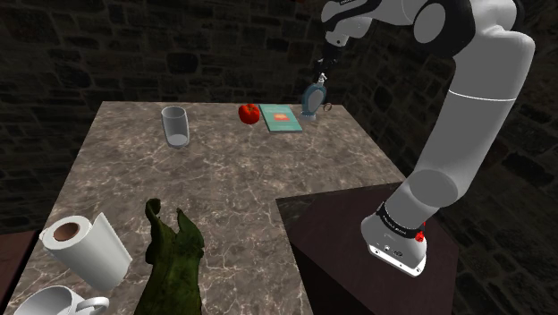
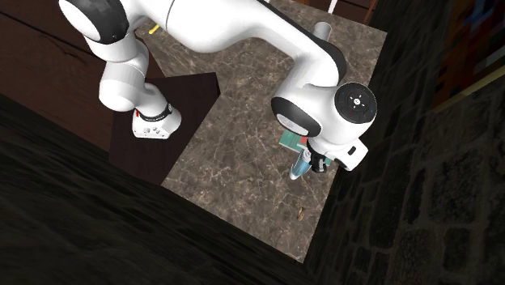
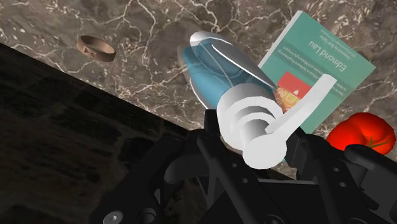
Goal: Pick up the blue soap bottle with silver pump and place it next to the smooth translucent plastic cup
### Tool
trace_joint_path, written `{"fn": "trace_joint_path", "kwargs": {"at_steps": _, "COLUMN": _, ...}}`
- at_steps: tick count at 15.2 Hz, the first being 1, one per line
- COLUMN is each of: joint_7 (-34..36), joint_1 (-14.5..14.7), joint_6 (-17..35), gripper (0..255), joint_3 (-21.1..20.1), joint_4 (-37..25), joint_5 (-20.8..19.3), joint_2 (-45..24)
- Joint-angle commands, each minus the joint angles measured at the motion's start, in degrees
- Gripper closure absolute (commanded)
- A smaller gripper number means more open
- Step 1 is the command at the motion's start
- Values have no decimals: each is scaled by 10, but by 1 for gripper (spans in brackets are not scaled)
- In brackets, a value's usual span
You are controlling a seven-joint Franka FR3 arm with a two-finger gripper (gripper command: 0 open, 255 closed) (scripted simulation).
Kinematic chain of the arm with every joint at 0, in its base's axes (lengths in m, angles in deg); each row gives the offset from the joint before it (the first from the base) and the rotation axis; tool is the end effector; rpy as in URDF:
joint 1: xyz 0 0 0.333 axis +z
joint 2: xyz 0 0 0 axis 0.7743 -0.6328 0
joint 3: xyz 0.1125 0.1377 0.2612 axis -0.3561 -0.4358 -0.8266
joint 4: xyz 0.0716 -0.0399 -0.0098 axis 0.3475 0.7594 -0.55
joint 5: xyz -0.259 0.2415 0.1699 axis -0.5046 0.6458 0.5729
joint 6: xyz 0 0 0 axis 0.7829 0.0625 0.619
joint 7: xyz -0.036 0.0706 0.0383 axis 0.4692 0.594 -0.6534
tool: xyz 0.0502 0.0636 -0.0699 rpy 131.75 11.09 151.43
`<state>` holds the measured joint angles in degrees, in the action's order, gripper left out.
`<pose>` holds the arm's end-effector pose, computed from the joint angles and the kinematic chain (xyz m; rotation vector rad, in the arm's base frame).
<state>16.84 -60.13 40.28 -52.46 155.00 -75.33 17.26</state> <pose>0.5431 -0.3343 0.4189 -3.0815 0.1775 -0.1159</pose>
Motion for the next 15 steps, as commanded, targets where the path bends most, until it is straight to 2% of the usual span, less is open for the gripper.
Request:
{"fn": "trace_joint_path", "kwargs": {"at_steps": 1, "joint_7": 0, "joint_1": 0, "joint_6": 0, "gripper": 255, "joint_3": 0, "joint_4": 0, "joint_5": 0, "joint_2": 0}}
{"fn": "trace_joint_path", "kwargs": {"at_steps": 7, "joint_7": 0, "joint_1": 0, "joint_6": 0, "gripper": 255, "joint_3": 0, "joint_4": 0, "joint_5": 0, "joint_2": 0}}
{"fn": "trace_joint_path", "kwargs": {"at_steps": 15, "joint_7": 11, "joint_1": 1, "joint_6": -55, "gripper": 255, "joint_3": 4, "joint_4": -41, "joint_5": -12, "joint_2": 16}}
